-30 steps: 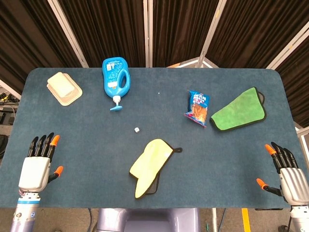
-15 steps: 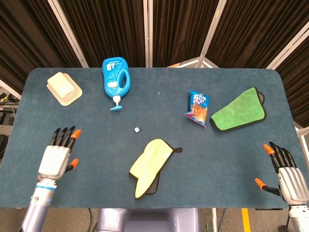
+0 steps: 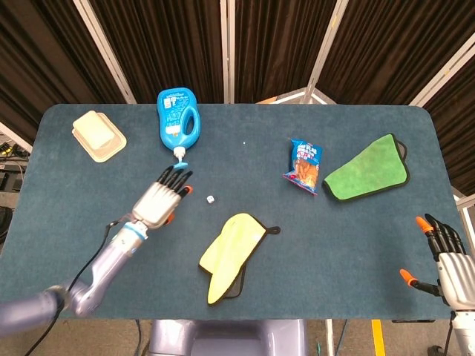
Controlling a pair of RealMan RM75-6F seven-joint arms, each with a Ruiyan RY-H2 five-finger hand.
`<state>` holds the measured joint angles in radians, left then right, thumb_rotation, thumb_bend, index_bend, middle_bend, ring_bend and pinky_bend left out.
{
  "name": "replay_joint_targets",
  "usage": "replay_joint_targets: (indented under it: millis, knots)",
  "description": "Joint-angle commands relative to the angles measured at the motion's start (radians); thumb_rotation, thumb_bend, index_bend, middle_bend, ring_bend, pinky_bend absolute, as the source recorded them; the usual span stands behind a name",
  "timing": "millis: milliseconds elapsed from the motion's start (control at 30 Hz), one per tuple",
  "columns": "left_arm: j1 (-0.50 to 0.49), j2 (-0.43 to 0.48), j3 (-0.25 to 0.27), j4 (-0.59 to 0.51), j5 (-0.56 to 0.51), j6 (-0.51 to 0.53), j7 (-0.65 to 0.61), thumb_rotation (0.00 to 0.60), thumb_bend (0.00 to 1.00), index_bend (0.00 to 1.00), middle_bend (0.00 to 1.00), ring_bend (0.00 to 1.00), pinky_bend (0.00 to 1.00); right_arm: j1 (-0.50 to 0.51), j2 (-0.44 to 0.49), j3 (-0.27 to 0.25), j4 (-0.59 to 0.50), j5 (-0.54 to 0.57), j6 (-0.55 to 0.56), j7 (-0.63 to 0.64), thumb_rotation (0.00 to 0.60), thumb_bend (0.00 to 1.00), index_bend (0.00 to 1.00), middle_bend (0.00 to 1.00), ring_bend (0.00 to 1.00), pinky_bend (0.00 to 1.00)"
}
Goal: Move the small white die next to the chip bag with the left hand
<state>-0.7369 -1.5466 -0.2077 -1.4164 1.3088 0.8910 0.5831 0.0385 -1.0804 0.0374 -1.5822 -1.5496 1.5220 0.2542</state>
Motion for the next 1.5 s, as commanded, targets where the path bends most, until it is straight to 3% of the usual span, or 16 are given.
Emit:
replay_joint_targets:
  millis: [33,267,500,1267,1500]
  knots:
    - [-0.097,-0.082,-0.016,0.123,0.005,-0.091,-0.023,0.600,0.27,0.27,0.00,0.00,0.00,-0.002,0.003,0.002,0.000,0.000,0.005,0.004,0.600,0.09,0.02,0.00,0.00,0.00]
    - [-0.214,-0.200,-0.021,0.324,-0.001,-0.180,-0.066,0.600,0.27,0.29,0.00,0.00,0.00,-0.007,0.011,0.005,0.004,0.012,0.005,0.026,0.600,0.09,0.02,0.00,0.00,0.00]
    - [-0.263,-0.268,-0.021,0.432,-0.016,-0.203,-0.104,0.600,0.27,0.34,0.00,0.00,0.00,-0.008,0.013,0.008,0.009,0.019,0.001,0.035,0.600,0.09,0.02,0.00,0.00,0.00]
    - [-0.315,-0.355,0.022,0.601,-0.016,-0.230,-0.159,0.600,0.31,0.38,0.00,0.00,0.00,-0.006,0.002,0.014,0.019,0.017,0.001,0.031,0.600,0.09,0.02,0.00,0.00,0.00]
    - [-0.319,-0.372,0.029,0.627,-0.024,-0.236,-0.167,0.600,0.37,0.42,0.00,0.00,0.00,-0.005,0.000,0.014,0.021,0.017,-0.002,0.030,0.600,0.09,0.02,0.00,0.00,0.00]
